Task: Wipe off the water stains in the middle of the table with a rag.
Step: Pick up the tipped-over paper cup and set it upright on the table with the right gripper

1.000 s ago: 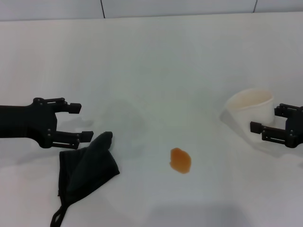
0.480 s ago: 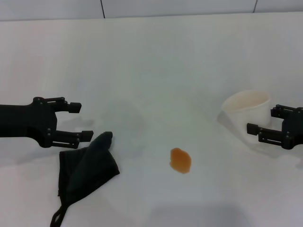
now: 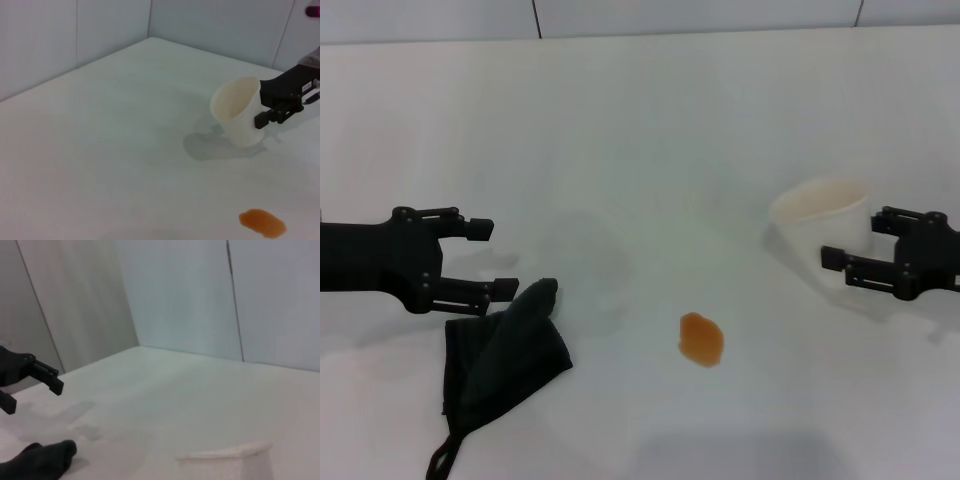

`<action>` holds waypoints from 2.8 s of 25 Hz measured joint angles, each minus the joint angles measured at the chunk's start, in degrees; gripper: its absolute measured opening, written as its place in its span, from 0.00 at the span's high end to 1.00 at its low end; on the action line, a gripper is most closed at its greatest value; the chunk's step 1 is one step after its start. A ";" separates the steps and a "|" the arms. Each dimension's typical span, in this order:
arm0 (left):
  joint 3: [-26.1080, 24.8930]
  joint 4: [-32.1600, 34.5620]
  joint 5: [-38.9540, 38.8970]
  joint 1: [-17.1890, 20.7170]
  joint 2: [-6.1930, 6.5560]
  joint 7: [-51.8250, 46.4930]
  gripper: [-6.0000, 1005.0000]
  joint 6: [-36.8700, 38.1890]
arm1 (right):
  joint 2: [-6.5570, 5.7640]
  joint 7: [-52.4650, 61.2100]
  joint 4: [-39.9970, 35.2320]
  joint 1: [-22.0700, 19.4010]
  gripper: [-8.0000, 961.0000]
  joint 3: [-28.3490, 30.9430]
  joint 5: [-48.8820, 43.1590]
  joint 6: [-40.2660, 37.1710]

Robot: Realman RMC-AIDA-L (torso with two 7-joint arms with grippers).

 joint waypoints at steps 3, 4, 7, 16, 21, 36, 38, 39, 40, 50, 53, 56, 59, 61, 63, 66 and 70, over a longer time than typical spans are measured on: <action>-0.13 -0.01 0.08 0.00 0.00 0.00 0.12 -0.02 | 0.00 -1.45 1.99 0.99 0.29 0.14 0.93 0.03; -0.15 -0.02 0.12 0.00 0.00 0.00 0.12 -0.03 | 0.00 -1.92 2.49 1.15 0.29 0.29 1.20 0.09; -0.17 -0.03 0.16 0.00 0.00 0.00 0.12 -0.06 | 0.00 -2.62 3.46 1.33 0.29 0.61 1.45 0.36; -0.16 -0.04 0.28 0.00 0.00 0.01 0.12 -0.40 | 0.00 -2.64 5.05 1.06 0.29 0.74 2.03 1.62; -0.18 -0.05 0.28 0.00 0.00 0.01 0.12 -0.40 | -0.02 -2.77 5.23 0.64 0.29 0.81 2.06 1.75; -0.13 -0.09 0.28 0.01 0.00 0.01 0.12 -0.39 | -0.09 -4.61 6.00 0.16 0.29 0.60 1.81 1.44; -0.10 -0.07 0.28 0.01 0.00 0.01 0.12 -0.39 | -0.10 -4.89 6.11 0.12 0.29 0.64 1.79 1.34; -0.08 -0.06 0.28 0.01 0.01 0.01 0.12 -0.38 | -0.12 -5.07 6.22 0.10 0.29 0.68 1.76 1.28; -0.06 -0.06 0.28 0.00 0.00 0.01 0.12 -0.39 | -0.13 -5.22 6.32 0.09 0.29 0.69 1.76 1.21; 0.00 0.04 0.24 0.00 0.01 -0.03 0.12 -0.37 | -0.25 -5.66 6.58 -0.57 0.26 0.77 1.74 0.86; 0.07 0.04 0.25 0.00 0.00 -0.06 0.12 -0.36 | -0.27 -5.68 6.58 -1.06 0.24 0.80 1.77 0.96; 0.09 0.04 0.25 0.01 0.00 -0.08 0.12 -0.32 | -0.35 -5.70 6.58 -1.99 0.22 0.82 1.96 1.06; 0.09 0.04 0.26 0.00 0.00 -0.08 0.12 -0.28 | -0.47 -5.84 6.39 -3.16 0.20 1.12 1.99 0.80; 0.09 0.04 0.27 -0.01 0.00 -0.08 0.12 -0.22 | -0.51 -6.72 6.34 -3.93 0.18 2.04 1.98 0.11; 0.09 0.04 0.28 -0.06 0.01 -0.08 0.12 -0.15 | -0.44 -7.83 6.51 -4.31 0.17 3.39 1.97 -1.19; 0.09 0.04 0.22 -0.07 0.00 -0.08 0.12 0.00 | -0.40 -8.60 6.53 -4.62 0.15 4.70 1.45 -3.09; 0.09 0.04 0.01 -0.08 0.00 -0.08 0.12 0.07 | -0.47 -8.60 6.60 -4.70 0.12 4.65 0.42 -3.36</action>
